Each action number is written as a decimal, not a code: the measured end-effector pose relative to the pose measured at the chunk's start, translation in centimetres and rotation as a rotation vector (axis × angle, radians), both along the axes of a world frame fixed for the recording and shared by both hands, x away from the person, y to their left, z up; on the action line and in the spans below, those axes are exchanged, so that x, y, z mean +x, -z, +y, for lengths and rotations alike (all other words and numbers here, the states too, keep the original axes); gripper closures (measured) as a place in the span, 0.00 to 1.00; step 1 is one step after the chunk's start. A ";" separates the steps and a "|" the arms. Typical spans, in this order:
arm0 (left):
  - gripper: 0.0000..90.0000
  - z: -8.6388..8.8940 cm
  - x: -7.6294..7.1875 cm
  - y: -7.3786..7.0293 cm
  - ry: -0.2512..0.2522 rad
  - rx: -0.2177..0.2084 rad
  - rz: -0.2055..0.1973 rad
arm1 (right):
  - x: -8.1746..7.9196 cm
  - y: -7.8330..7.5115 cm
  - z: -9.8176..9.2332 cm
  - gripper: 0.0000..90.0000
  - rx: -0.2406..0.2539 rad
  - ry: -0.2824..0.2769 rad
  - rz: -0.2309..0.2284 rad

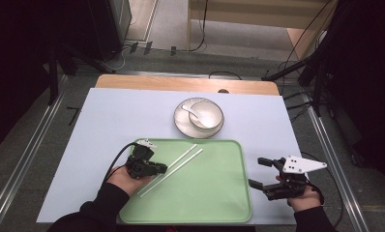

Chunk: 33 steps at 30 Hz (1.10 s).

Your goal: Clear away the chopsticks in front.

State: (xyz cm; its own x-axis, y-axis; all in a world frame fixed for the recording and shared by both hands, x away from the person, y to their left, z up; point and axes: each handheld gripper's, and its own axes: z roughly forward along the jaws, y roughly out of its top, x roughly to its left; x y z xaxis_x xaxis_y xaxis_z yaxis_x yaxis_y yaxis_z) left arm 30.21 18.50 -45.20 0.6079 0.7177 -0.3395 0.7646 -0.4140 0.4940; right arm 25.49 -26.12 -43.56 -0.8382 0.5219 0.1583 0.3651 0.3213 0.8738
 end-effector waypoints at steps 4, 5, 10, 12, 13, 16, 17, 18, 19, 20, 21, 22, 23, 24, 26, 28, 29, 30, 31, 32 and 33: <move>0.92 0.0 0.1 0.0 0.006 0.001 0.001 | 0.1 0.1 -0.1 0.18 -0.003 -0.002 0.002; 0.91 0.0 0.1 0.0 0.005 0.000 0.000 | 0.1 0.1 -0.1 0.18 -0.002 -0.002 0.002; 0.86 0.1 0.3 -0.1 0.016 0.007 -0.030 | 0.2 0.2 -0.3 0.18 0.005 0.001 0.006; 0.82 0.3 0.6 -0.1 0.006 -0.010 -0.017 | 0.3 0.3 -0.3 0.18 0.010 0.003 0.008; 0.80 0.4 0.7 -0.1 0.002 -0.018 -0.012 | 0.4 0.3 -0.3 0.18 0.006 0.001 0.012; 0.75 0.8 0.8 -0.4 0.002 -0.026 -0.009 | 0.6 0.4 -0.4 0.18 0.007 0.004 0.012; 0.72 0.9 0.8 -0.5 0.006 -0.034 -0.016 | 0.6 0.4 -0.4 0.18 0.008 0.004 0.013; 0.69 1.0 0.8 -0.8 0.014 -0.034 -0.025 | 0.6 0.4 -0.5 0.18 0.009 0.005 0.015; 0.65 1.2 0.7 -1.0 0.016 -0.041 -0.032 | 0.5 0.4 -0.5 0.18 0.010 0.009 0.013; 0.59 1.3 0.7 -1.1 0.018 -0.055 -0.034 | 0.5 0.4 -0.5 0.18 0.007 0.008 0.012; 0.53 1.5 0.6 -1.3 0.021 -0.059 -0.037 | 0.4 0.4 -0.5 0.18 0.005 0.009 0.012; 0.50 1.7 0.5 -1.5 0.022 -0.063 -0.046 | 0.3 0.3 -0.5 0.18 0.003 0.008 0.009; 0.48 1.9 0.3 -1.8 0.025 -0.067 -0.055 | 0.2 0.3 -0.5 0.18 0.002 0.008 0.010; 0.47 2.3 0.1 -2.1 0.028 -0.072 -0.072 | 0.1 0.2 -0.4 0.18 0.000 0.007 0.008; 0.43 2.8 0.0 -2.4 0.025 -0.090 -0.083 | 0.0 0.2 -0.4 0.18 0.001 0.009 0.003; 0.41 3.3 -0.3 -2.8 0.024 -0.100 -0.093 | -0.1 0.1 -0.5 0.18 -0.001 0.012 0.003; 0.40 3.6 -0.4 -2.9 0.023 -0.102 -0.100 | -0.1 0.1 -0.5 0.18 0.000 0.013 0.004; 0.40 3.8 -0.5 -3.1 0.024 -0.096 -0.106 | -0.2 0.1 -0.5 0.18 0.003 0.012 0.004; 0.39 4.0 -0.7 -3.2 0.025 -0.092 -0.118 | -0.2 0.0 -0.5 0.18 0.008 0.014 0.004; 0.39 4.3 -0.9 -3.3 0.022 -0.082 -0.137 | -0.3 0.0 -0.5 0.18 0.013 0.017 0.004; 0.39 4.5 -1.0 -3.4 0.022 -0.082 -0.143 | -0.3 -0.1 -0.5 0.18 0.014 0.017 0.001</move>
